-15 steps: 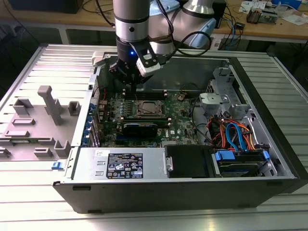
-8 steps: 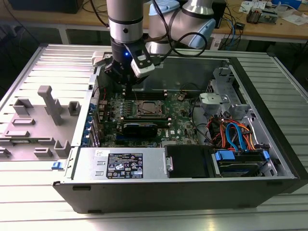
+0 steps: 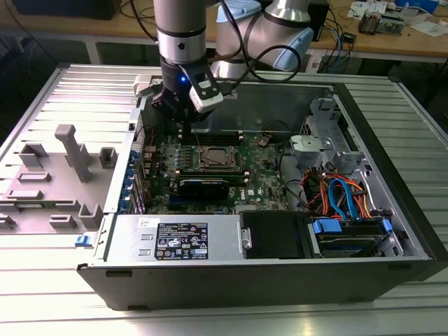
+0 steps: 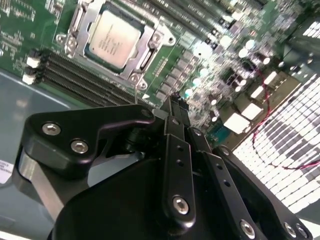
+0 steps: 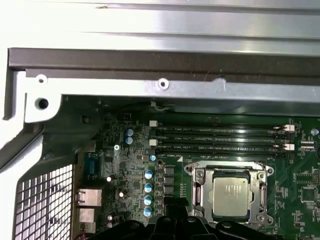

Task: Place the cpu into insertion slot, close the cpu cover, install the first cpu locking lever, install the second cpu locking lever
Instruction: 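Install the first cpu locking lever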

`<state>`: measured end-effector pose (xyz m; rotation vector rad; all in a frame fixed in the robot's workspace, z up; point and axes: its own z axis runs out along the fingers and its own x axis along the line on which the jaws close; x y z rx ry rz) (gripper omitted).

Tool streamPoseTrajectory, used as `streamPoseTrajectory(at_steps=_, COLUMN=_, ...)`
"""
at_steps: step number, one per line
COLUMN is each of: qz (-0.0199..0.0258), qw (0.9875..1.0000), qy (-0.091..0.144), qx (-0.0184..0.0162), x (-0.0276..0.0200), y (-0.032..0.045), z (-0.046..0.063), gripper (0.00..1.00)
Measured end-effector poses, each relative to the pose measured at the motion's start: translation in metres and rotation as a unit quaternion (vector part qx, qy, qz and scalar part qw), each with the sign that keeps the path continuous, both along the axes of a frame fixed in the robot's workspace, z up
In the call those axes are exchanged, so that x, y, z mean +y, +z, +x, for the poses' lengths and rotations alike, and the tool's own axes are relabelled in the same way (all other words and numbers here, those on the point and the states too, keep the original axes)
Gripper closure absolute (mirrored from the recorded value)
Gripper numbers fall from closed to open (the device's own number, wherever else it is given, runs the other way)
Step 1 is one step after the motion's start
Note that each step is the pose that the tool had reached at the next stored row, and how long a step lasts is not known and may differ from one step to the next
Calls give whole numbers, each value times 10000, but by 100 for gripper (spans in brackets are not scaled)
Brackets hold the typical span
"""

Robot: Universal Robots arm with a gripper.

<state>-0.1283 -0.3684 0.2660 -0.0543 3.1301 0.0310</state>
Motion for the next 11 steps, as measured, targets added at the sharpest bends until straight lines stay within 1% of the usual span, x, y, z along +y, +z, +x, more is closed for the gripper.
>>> streamPoseTrajectory(at_steps=3, qz=-1, qw=10000, qy=12, qx=0, x=43, y=-9, z=-1, gripper=89)
streamPoseTrajectory(at_steps=6, qz=0, qw=10000, qy=21, qx=-2, x=70, y=-19, z=-1, gripper=89)
streamPoseTrajectory(at_steps=8, qz=0, qw=10000, qy=28, qx=-1, x=105, y=-24, z=-1, gripper=89)
streamPoseTrajectory(at_steps=11, qz=0, qw=10000, qy=32, qx=-2, x=114, y=-25, z=-3, gripper=89)
